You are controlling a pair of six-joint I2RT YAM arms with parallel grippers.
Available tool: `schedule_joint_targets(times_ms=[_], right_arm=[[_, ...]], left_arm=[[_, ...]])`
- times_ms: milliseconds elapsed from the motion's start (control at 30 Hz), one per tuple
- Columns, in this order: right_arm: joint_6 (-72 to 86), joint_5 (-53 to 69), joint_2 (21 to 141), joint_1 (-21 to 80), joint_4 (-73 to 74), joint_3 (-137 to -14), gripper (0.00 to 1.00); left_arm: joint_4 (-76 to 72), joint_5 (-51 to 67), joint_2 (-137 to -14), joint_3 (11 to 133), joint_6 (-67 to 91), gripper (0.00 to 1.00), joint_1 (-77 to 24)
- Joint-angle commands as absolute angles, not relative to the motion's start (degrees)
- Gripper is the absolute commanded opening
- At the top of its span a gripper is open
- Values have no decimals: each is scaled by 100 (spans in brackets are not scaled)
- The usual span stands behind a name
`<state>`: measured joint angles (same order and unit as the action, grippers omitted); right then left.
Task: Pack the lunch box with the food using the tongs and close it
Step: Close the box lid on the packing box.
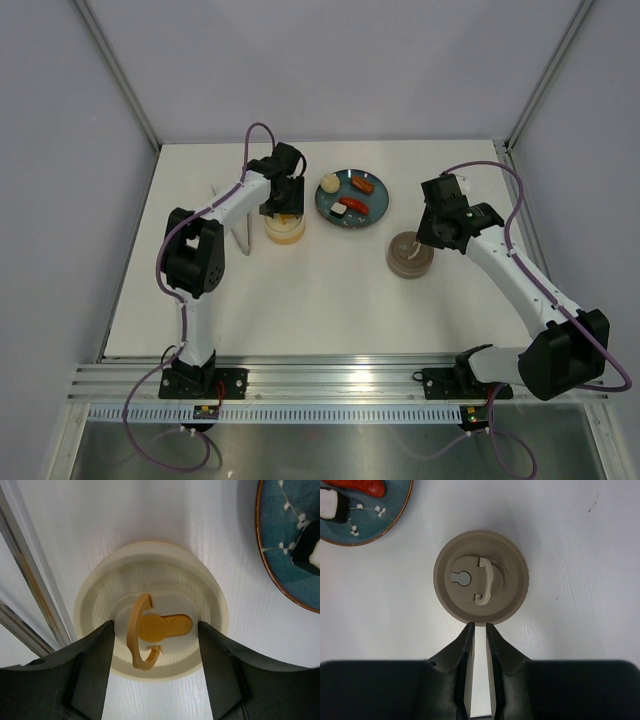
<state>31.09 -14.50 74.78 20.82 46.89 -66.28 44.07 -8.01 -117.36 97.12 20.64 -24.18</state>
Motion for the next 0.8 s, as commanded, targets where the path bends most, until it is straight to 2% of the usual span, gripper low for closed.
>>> schedule_joint_targets(times_ms=[0, 233, 533, 767], right_arm=[[3111, -1617, 7330, 2048, 4755, -6671, 22], [3094, -1573, 7374, 2057, 4772, -6776, 22], [3094, -1582, 7400, 2048, 4799, -6794, 22], [3094, -1608, 7435, 2048, 4781, -6776, 22]], left_arm=[[4412, -817, -11523, 9633, 2101, 65, -2417], [4307, -1213, -10864, 9923, 2057, 67, -2408], [4281, -1126, -11320, 10046, 2215, 67, -2408], [4184, -976, -11145, 9686, 2250, 66, -2408]])
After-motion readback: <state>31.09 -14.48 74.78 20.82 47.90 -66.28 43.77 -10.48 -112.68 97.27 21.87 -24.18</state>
